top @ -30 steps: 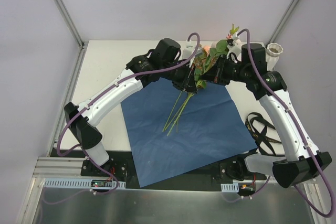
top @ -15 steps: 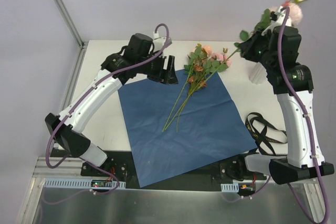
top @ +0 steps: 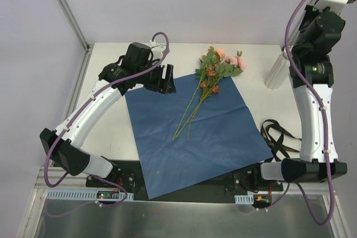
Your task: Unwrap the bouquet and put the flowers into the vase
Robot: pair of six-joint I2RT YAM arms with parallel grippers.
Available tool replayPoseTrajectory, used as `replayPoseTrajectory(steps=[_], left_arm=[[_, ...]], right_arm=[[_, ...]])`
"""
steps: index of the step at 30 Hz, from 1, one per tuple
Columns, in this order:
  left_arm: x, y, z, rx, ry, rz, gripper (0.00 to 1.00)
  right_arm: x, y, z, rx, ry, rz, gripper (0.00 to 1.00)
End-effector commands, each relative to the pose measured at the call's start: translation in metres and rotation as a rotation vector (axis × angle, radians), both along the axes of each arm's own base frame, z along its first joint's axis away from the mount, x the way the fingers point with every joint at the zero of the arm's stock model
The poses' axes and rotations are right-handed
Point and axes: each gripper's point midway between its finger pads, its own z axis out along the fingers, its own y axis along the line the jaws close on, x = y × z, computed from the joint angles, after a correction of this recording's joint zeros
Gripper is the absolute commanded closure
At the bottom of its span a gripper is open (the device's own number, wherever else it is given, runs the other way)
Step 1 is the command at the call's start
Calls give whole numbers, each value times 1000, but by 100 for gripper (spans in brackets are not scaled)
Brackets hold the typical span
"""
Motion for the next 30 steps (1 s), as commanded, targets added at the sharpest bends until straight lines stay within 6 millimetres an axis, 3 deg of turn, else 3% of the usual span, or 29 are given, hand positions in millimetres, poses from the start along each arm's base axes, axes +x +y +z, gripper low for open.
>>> replayPoseTrajectory(steps=[1,2,8,19,30], left_arm=[[9,15,5,39,-70,4,32],[11,17,2,50,-70,6,32],[12,22,-2,84,-76,1,32],[15,23,-7,101,-69,2,32],[12,23,-7,94,-58,4,32]], right_arm=[[10,-27,49,-82,-138,-87,99],[22,-31,44,-84,-122,-96,99],[41,-56,40,-45,-126,-146,99],[31,-64,7,-35,-49,-159,99],[61,-59,-35,28,6,-92,99]])
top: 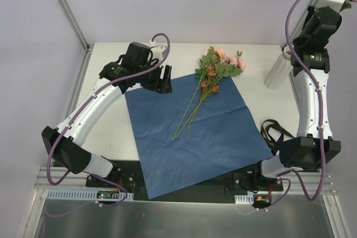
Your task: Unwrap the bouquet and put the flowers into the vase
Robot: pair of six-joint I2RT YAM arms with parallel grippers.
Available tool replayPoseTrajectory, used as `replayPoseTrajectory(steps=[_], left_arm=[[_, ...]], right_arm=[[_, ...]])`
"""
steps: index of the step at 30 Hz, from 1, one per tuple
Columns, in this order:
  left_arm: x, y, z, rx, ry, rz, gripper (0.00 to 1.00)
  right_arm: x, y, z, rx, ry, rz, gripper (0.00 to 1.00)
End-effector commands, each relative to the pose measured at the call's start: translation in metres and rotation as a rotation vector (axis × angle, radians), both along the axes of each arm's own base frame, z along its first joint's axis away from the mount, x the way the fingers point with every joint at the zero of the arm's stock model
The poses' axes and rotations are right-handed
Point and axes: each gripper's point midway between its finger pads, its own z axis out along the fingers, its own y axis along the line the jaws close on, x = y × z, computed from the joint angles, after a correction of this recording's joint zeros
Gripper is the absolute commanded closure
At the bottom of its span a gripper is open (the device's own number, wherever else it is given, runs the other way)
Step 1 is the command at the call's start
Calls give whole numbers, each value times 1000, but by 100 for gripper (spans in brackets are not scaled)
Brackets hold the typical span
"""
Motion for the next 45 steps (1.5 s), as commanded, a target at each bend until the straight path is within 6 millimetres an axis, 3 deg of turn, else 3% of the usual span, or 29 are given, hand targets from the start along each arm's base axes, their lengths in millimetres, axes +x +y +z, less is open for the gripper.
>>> replayPoseTrajectory(steps=[1,12,15,18,19,24,26,28,29,33,38,39,43,45], left_arm=[[-3,7,2,6,-12,4,32],[-12,9,2,-3,2,6,32],[-14,9,2,-8,6,1,32],[-17,9,3,-15,9,-2,32],[-18,9,0,-13,15,-3,32],[-23,10,-3,-15,22,-11,32],[-25,11,-3,-16,22,-16,32],[-27,11,-4,-18,26,-21,32],[-27,11,-4,-17,23,-21,32],[-29,9,-7,-28,29,-33,32],[-34,2,-8,-66,64,-41,32],[-34,1,-9,-74,74,-41,32],[-39,-4,-9,-110,118,-28,32],[-42,-6,-12,-127,156,-8,32]], right_arm=[[7,3,2,42,-62,31,99],[18,-4,-74,127,57,-11,92],[18,-5,-92,155,123,-25,81],[18,-7,-109,179,187,-47,63],[18,-7,-107,186,192,-52,54],[9,-3,-112,236,233,-56,43],[5,-2,-105,258,221,-65,31],[-4,-2,-109,286,251,-86,24],[-8,-1,-103,300,245,-90,23],[-31,10,-119,369,330,-102,18],[-65,23,-119,400,374,-112,13],[-72,28,-123,404,401,-109,8],[-105,42,-124,453,422,-105,6],[-119,57,-128,501,437,-50,3]])
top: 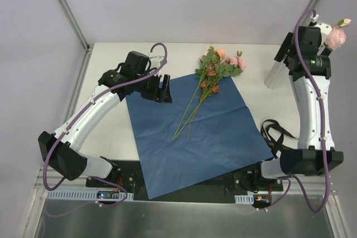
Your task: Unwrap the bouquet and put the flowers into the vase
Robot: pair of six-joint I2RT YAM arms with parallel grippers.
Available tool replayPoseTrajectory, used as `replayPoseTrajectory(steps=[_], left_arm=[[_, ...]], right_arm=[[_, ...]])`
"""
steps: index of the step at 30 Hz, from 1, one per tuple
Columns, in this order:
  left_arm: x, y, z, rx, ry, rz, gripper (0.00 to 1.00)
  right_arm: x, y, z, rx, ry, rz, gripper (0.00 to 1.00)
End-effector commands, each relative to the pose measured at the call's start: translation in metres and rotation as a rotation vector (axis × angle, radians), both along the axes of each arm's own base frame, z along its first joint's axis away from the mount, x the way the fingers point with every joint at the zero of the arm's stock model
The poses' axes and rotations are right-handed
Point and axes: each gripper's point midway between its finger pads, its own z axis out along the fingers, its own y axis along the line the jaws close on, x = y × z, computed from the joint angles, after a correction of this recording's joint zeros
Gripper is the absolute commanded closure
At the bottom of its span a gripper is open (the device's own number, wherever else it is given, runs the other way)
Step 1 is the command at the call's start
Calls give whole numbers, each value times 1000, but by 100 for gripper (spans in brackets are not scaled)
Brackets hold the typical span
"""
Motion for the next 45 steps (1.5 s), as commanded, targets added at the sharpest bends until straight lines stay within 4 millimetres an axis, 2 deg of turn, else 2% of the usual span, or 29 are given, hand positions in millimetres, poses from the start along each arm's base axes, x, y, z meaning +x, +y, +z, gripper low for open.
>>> replayPoseTrajectory(steps=[1,2,4,5,7,11,12,14,15,17,18,19,20,21,22,24,25,27,28,29,32,33,34,35,37,41,45], left_arm=[[-8,-7,8,-82,51,25,32],[-9,-10,5,-92,88,37,33],[-15,-15,-1,-113,153,38,34],[-16,-18,-6,-124,207,62,35],[-21,-25,-11,-150,280,66,36],[-24,-39,-26,-146,368,80,38],[-26,-46,-27,-136,364,61,38],[-24,-53,-41,-100,383,39,41],[-25,-61,-41,-93,380,17,45],[-20,-69,-58,-54,404,3,50],[-15,-75,-56,-49,389,-5,52],[-14,-81,-69,-21,412,-14,55],[-11,-84,-73,-8,414,-18,60],[-6,-90,-70,-12,406,-23,64],[-5,-96,-82,10,430,-30,68],[1,-105,-85,27,414,-42,69],[3,-109,-95,51,428,-48,70],[8,-117,-98,78,407,-61,70],[10,-120,-107,92,422,-63,70],[15,-124,-106,88,413,-69,69],[22,-121,-124,150,417,-77,68],[26,-123,-123,154,406,-80,68],[26,-121,-134,183,421,-91,67],[29,-123,-134,183,419,-100,68],[29,-123,-147,204,440,-113,69],[34,-121,-160,244,437,-112,71],[35,-121,-173,263,456,-111,68]], right_arm=[[-51,31,5,138,-15,42,2],[-56,39,-6,162,11,63,2],[-68,63,-13,218,28,145,2],[-73,80,-28,270,71,210,2],[-84,114,-33,331,93,341,2],[-110,168,-57,386,173,559,2],[-118,173,-67,394,199,578,2],[-129,189,-75,447,221,628,2],[-135,191,-87,463,250,629,2],[-145,208,-94,525,278,680,3],[-148,211,-94,542,276,688,3],[-153,215,-102,555,299,695,3],[-156,219,-104,559,301,712,3],[-159,220,-104,562,297,720,3],[-162,220,-112,562,314,721,3],[-164,220,-114,556,304,733,3],[-166,218,-121,548,315,728,3],[-168,215,-122,536,311,730,3],[-168,213,-124,522,316,728,3],[-171,212,-123,519,325,729,3],[-176,209,-121,511,324,740,3],[-177,209,-120,508,324,744,3],[-178,208,-121,504,325,743,3],[-179,206,-120,498,317,750,2],[-180,204,-124,486,323,744,2],[-182,201,-124,479,326,737,2],[-182,200,-124,464,329,744,2]])
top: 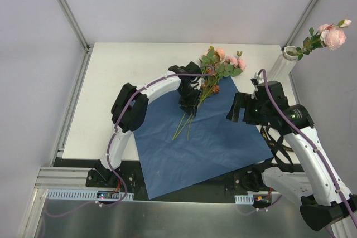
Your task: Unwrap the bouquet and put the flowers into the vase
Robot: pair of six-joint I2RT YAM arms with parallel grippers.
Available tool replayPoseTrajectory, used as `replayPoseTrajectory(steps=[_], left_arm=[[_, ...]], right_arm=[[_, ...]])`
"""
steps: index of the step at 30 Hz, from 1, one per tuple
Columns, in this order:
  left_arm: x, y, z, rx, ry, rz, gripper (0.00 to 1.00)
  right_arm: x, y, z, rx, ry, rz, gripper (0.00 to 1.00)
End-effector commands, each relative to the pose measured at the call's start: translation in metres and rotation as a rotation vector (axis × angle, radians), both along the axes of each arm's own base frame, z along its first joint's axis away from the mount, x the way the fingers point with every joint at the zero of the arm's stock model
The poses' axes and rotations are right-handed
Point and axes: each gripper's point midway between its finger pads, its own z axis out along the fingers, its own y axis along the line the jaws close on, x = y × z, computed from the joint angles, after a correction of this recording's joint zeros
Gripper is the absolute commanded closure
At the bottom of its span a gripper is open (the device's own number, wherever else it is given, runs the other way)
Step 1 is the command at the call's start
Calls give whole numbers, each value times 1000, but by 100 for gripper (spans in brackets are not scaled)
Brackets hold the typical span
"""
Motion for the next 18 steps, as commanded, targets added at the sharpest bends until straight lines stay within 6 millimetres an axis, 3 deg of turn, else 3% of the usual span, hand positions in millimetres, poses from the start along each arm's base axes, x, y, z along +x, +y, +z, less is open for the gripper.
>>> replayPoseTrajectory(steps=[1,13,18], left_arm=[[3,4,-6,35,-4,-26,68],[2,12,-35,97,12,-59,76],[5,10,-23,81,-19,-65,94]], right_arm=[[-4,-7,0,-37,-7,9,2],[-1,-8,-4,-59,13,6,1],[1,-6,-2,-54,18,7,1]])
